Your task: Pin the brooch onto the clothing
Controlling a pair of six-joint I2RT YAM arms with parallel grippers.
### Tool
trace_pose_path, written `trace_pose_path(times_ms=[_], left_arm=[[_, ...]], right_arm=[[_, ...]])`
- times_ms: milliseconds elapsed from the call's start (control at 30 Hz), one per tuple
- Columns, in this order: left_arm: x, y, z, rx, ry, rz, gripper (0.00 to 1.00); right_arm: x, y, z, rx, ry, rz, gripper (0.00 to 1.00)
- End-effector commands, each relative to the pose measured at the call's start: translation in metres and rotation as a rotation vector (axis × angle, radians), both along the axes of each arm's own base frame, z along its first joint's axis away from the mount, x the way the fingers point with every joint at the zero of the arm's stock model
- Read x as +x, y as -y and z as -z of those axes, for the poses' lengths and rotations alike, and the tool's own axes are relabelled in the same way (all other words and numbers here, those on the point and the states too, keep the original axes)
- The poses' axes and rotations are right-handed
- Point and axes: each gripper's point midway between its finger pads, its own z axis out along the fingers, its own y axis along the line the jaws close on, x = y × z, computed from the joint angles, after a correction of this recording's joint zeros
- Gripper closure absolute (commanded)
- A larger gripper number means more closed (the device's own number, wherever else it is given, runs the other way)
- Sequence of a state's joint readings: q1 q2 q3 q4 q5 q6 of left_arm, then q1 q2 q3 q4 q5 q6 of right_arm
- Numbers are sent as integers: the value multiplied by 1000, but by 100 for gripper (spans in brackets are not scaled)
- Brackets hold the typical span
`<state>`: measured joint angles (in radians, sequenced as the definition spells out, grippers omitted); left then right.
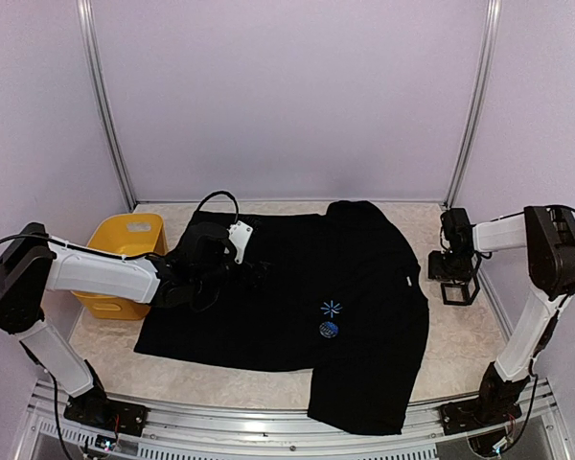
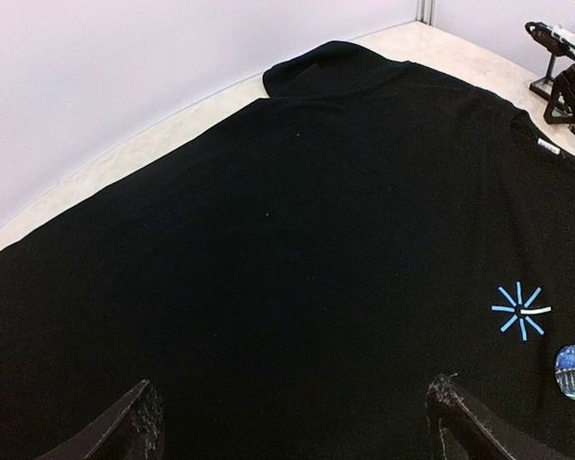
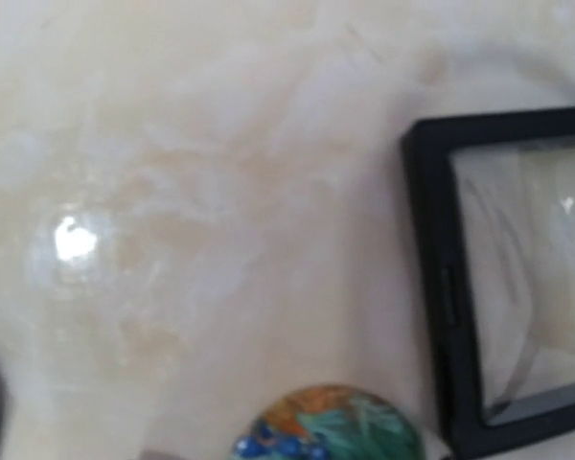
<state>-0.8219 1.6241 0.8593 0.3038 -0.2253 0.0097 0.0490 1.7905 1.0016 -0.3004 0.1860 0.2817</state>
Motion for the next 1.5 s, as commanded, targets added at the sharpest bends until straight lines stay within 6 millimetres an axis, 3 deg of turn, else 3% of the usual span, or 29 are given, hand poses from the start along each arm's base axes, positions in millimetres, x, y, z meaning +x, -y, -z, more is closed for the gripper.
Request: trace_pose_path(times_ms=[0,200,633,833,1133,1467], left_arm=[[2,7,-6,11,12,13,10],[1,8,-6,14,11,17,10],[0,9,-5,19,7,24,10],[1,11,-3,27,6,26,10],[-1,13,-1,42,8,37,10],[-4,15,0,40,7,54,10]], right_arm=[[-1,-6,11,44,-27,-31,40],[-4,-12,7,72,-21,-57,50],[-3,-4,2,-10,-32,-87,61],[-3,4,-1,-120,-60,-109,58],[-5,10,1,-365,-142,-161,63],[-19,3,15,-556,-264,-288,67]])
